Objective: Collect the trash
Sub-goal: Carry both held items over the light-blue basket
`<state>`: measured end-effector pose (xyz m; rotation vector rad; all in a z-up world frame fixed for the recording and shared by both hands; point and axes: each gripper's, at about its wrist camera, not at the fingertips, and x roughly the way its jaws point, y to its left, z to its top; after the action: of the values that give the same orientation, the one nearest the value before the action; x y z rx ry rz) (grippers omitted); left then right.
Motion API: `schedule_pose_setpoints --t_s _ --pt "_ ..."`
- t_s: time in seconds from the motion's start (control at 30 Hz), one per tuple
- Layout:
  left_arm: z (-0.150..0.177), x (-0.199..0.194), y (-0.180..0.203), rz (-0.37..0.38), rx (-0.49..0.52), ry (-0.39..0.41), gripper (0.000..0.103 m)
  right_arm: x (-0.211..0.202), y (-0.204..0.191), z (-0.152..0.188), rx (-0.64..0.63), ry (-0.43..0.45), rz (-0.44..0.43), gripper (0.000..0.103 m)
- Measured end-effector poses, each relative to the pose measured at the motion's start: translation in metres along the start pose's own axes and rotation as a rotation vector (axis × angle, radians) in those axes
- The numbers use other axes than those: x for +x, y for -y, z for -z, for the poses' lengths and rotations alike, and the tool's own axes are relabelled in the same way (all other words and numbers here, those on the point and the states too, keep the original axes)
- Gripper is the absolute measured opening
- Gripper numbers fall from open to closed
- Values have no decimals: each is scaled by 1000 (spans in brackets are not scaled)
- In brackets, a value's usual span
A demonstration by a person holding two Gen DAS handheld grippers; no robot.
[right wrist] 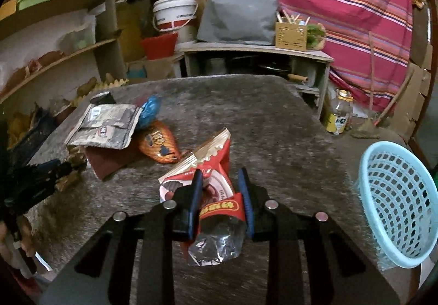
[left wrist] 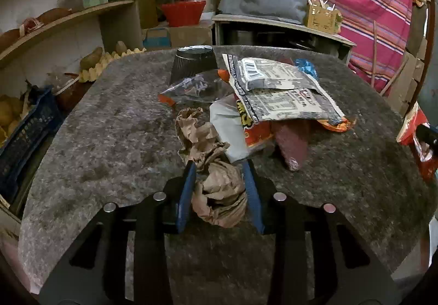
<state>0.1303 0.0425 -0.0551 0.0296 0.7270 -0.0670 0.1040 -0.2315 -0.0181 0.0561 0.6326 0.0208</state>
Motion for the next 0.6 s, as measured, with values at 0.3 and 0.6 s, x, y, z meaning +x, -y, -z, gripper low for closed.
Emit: schedule_pose_setpoints --t_s 0.3,0.6 --pt "-14 -55 16 -43 52 130 34 -38 40 -9 34 79 56 27" --pt "-56 -97 83 9 81 247 34 -67 110 -33 65 140 184 27"
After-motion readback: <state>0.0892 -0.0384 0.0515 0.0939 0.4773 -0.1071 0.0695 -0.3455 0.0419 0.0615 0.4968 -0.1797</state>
